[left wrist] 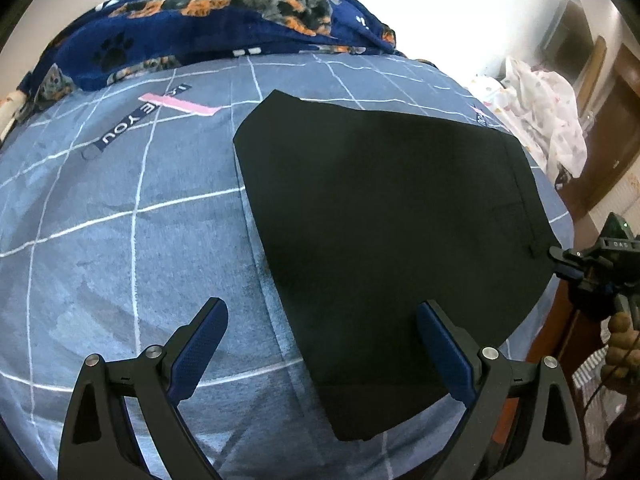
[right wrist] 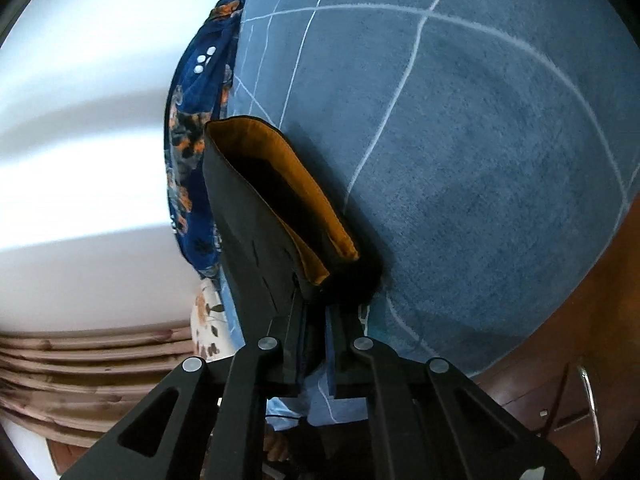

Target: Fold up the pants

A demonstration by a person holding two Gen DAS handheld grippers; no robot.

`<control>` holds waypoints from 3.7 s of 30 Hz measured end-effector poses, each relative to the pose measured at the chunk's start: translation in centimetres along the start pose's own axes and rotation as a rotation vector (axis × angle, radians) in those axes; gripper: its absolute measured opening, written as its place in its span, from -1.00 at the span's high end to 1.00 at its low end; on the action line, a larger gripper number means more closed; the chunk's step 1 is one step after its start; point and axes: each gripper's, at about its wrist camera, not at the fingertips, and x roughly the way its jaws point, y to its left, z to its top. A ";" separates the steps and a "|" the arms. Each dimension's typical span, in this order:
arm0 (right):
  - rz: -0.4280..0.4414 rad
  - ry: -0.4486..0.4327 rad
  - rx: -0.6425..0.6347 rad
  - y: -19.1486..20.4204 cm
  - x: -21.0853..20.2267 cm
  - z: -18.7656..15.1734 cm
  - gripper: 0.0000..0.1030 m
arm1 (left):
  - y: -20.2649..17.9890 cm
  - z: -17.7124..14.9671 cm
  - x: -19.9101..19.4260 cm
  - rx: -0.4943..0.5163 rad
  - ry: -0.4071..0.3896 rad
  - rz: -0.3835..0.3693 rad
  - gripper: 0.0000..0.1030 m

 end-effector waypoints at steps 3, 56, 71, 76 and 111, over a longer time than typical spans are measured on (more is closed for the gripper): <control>-0.063 -0.022 -0.026 1.1 -0.4 -0.2 0.78 | -0.1 -0.2 0.0 0.002 0.002 -0.002 -0.84; -0.003 -0.035 -0.076 0.0 1.3 1.2 0.68 | 0.6 0.4 0.8 -0.013 -0.001 0.012 -0.84; 0.046 -0.024 -0.039 -2.1 1.4 1.8 0.71 | 3.2 1.1 1.2 -0.096 -0.028 -0.063 -0.84; 0.026 -0.029 -0.064 -1.8 1.4 1.8 0.70 | 3.6 1.9 1.3 -0.103 -0.047 -0.026 -0.84; 0.029 -0.029 -0.077 -1.6 1.4 1.6 0.69 | 1.8 4.1 4.3 -0.035 -0.037 0.032 -0.87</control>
